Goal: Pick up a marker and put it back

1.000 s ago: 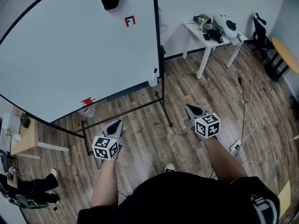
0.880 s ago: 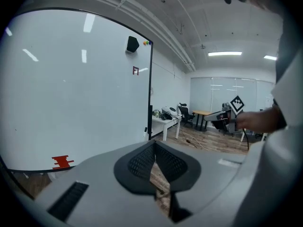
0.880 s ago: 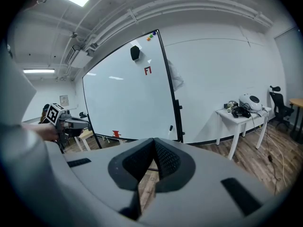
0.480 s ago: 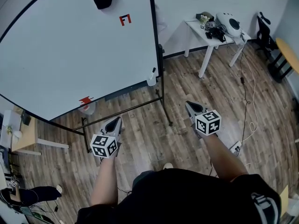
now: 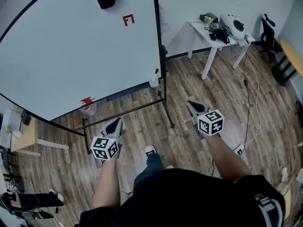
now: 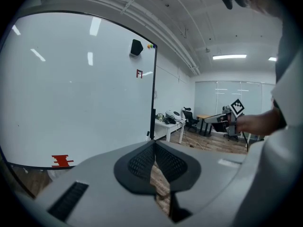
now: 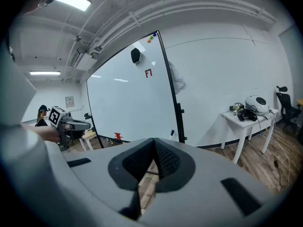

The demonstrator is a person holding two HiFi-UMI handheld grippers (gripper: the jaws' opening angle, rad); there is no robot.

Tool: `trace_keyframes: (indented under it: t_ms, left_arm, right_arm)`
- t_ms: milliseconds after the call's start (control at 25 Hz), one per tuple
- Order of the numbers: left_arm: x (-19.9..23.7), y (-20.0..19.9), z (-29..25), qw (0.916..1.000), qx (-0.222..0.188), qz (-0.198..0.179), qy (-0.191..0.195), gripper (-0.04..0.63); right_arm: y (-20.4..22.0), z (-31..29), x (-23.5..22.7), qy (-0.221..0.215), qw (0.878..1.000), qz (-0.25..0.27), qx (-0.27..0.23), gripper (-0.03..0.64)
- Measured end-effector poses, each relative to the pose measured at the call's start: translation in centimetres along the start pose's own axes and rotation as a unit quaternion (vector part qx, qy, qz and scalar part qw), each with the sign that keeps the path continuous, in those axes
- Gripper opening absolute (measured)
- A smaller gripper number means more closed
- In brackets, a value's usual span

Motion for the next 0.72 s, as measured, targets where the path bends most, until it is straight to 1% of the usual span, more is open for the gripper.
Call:
trace_keyframes:
  t_ms: [200, 520, 720]
  left_arm:
    - [0.8, -0.1, -0.8, 1.0, -0.007, 0.001, 0.003, 0.012]
    - [3.2, 0.3, -3.8, 0.9999, -0.01, 0.007, 0.011, 0.012]
    - [6.0, 0.1, -6.0, 0.9997, -0.013, 0.016, 0.011, 0.012]
  right_arm:
    - [0.0, -0.8, -0.3, 0.006, 1.0, -0.001, -0.001, -0.005]
    - [0.2, -4.1, -1.2, 0.01, 1.0, -0.001, 0.006, -0.005]
    - [-0.1, -7.2, -2.0, 0.016, 1.0, -0.001, 0.015, -0.005]
Point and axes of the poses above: the fingertips, and each gripper's own axes: z backward along the fingers, x to its left, y out of its underside, the point moved 3 cm from there along z, backward along the fingers, and after that the axes turned 6 degrees about -x, right-handed, at the moved point
